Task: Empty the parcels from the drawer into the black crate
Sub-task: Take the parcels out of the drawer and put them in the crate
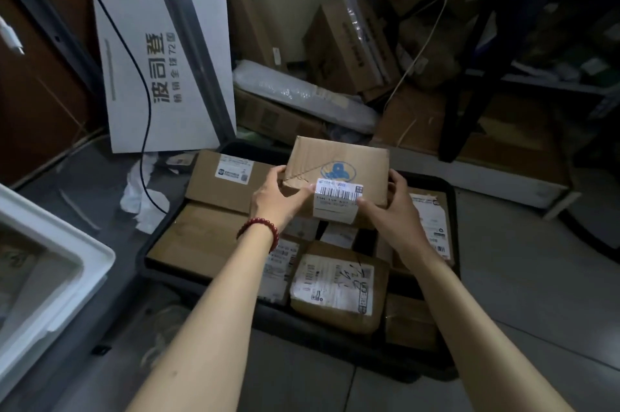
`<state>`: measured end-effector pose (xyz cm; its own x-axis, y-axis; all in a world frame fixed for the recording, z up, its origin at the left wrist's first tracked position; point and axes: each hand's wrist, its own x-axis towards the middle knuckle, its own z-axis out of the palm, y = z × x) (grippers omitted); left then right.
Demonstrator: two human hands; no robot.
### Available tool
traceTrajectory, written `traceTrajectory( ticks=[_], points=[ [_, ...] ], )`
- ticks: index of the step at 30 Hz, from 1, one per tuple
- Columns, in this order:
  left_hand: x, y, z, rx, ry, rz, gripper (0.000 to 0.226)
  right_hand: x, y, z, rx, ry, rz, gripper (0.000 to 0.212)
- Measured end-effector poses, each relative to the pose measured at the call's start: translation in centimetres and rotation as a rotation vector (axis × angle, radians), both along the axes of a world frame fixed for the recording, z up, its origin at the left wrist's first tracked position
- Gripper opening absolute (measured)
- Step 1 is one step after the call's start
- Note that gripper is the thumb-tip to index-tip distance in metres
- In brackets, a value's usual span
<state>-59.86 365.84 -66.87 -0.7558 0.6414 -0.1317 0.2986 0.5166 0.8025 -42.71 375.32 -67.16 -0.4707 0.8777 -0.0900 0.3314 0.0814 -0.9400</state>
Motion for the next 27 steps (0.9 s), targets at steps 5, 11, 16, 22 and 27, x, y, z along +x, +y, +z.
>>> traceTrajectory(
  ticks=[5, 11, 16, 22, 27],
  points=[
    [1.0, -0.4, -1.1, -0.33, 0.342, -0.078, 0.067, -0.4, -0.5, -1.4, 0.091, -0.173, 0.008, 0.08],
    [1.3, -3.5, -1.1, -0.44, 0.662, -0.037, 0.05, 0.8, -1.6, -1.5, 0.226, -0.233, 0.072, 0.067],
    [2.3, -6.4, -0.6, -0.467, 0.772, -0.091, 0.046, 1.1, -3.1, -0.7, 0.307, -0.321, 0.174, 0.06],
    [1.8, -11.5, 3.2, -0.493, 0.812, -0.011, 0.043, 0.1, -7.0, 1.5, 0.47, -0.483, 0.352, 0.054],
    [0.8, -18.3, 7.5, -0.52, 0.754, 0.166, 0.04, -2.8, -12.6, 4.6, 0.689, -0.482, 0.508, 0.054]
  ],
)
